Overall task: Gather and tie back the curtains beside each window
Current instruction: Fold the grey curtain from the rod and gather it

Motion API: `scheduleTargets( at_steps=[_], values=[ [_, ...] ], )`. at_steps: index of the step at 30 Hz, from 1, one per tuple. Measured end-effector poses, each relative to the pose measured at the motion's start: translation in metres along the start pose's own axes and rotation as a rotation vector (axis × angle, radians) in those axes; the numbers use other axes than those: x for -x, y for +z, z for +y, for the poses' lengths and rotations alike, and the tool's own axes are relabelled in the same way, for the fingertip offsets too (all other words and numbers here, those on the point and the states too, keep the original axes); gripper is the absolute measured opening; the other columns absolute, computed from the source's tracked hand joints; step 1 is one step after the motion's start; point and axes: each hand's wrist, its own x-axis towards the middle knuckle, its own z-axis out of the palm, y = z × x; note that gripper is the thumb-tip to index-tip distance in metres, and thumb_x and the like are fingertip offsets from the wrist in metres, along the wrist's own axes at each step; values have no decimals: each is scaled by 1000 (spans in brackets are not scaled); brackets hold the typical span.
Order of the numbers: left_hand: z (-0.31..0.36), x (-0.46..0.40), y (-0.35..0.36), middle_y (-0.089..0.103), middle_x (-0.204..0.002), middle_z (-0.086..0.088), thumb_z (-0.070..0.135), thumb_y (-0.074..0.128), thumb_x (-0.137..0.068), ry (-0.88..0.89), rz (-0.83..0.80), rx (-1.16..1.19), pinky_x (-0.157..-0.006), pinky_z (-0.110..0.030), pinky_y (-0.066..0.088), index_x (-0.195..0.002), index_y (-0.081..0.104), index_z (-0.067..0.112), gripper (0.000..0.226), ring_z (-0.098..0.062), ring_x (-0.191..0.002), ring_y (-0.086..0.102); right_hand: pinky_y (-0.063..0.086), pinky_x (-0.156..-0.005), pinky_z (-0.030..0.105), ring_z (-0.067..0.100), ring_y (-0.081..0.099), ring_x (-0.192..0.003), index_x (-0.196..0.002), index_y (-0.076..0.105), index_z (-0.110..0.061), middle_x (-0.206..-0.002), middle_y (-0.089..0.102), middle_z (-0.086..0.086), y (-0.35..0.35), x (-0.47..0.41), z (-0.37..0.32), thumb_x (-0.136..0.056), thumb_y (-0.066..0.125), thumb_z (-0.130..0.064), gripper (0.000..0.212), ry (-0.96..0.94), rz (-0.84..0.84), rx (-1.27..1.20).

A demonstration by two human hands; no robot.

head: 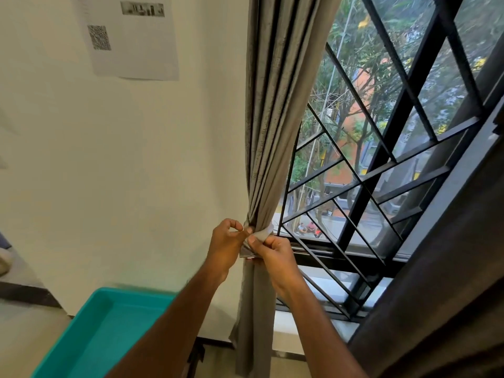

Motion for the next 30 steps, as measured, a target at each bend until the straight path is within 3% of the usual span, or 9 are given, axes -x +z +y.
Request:
scheduleTargets(
  at_steps=[2, 4, 10, 12, 16, 18, 21, 27, 30],
  values=[
    [-5, 1, -4, 65, -80, 0, 37, 74, -90, 213, 199, -264, -58, -19, 45, -90, 58, 13, 28, -12, -69, 63, 60, -93, 41, 19, 75, -96, -99, 79, -10, -95, 79, 5, -2, -3, 3, -96, 69, -21, 15, -28, 60, 95],
    [-3, 6, -3, 66, -78, 6, 46, 72, -89, 399, 241, -379, -62, -21, 49, -86, 64, 20, 27, -8, -69, 63, 61, -89, 42, 20, 75, -91, -94, 80, -14, -88, 78, 4, -2, -7, 8, -96, 70, -24, 14, -61, 94, 174],
    [21, 5, -3, 70, -76, -1, 54, 64, -91, 255, -226, -531, -68, -30, 59, -82, 75, 12, 44, -15, -71, 69, 63, -78, 40, 21, 74, -84, -90, 78, -14, -83, 76, 4, 0, -7, 21, -94, 67, -6, 14, -155, 78, 365],
    [26, 5, -1, 69, -83, -6, 44, 60, -98, 246, -260, -619, -69, -28, 54, -90, 70, 7, 39, -20, -77, 67, 63, -79, 43, 27, 73, -85, -88, 77, -14, -83, 76, 6, 1, -5, 24, -91, 74, -10, 6, -134, 66, 403],
    [22, 15, 12, 62, -108, -11, 31, 55, -101, 359, -169, -1011, -88, -42, 55, -126, 53, 18, 29, -30, -101, 63, 60, -75, 51, 33, 70, -83, -84, 75, -10, -82, 73, 11, -2, -5, 30, -91, 72, -7, 8, -174, 96, 461],
    [16, 18, 15, 63, -113, -9, 31, 55, -100, 368, -103, -1106, -93, -44, 53, -132, 49, 19, 34, -31, -108, 62, 61, -76, 40, 21, 71, -82, -84, 76, -14, -81, 74, 3, -3, -3, 28, -91, 72, -6, 11, -208, 80, 490],
    [17, 15, 12, 67, -115, -12, 32, 53, -102, 266, -58, -973, -93, -43, 54, -127, 50, 13, 32, -32, -107, 65, 57, -80, 18, -2, 69, -92, -96, 79, -25, -93, 75, -13, -9, 1, 25, -88, 75, -5, 22, -228, 79, 502],
    [25, 12, 2, 68, -113, -12, 15, 58, -100, 234, -169, -787, -85, -33, 55, -120, 62, 7, 22, -27, -98, 67, 61, -68, 28, 13, 72, -81, -94, 64, -29, -88, 71, 0, -30, -3, 26, -89, 72, -1, 30, -252, 165, 454],
    [23, 11, -2, 69, -87, -8, 25, 65, -97, 248, -112, -756, -67, -27, 54, -95, 70, 8, 18, -20, -75, 66, 62, -67, 38, 15, 70, -76, -90, 61, -33, -81, 69, -3, -36, -1, 31, -90, 72, -6, 29, -272, 285, 469]
  ],
)
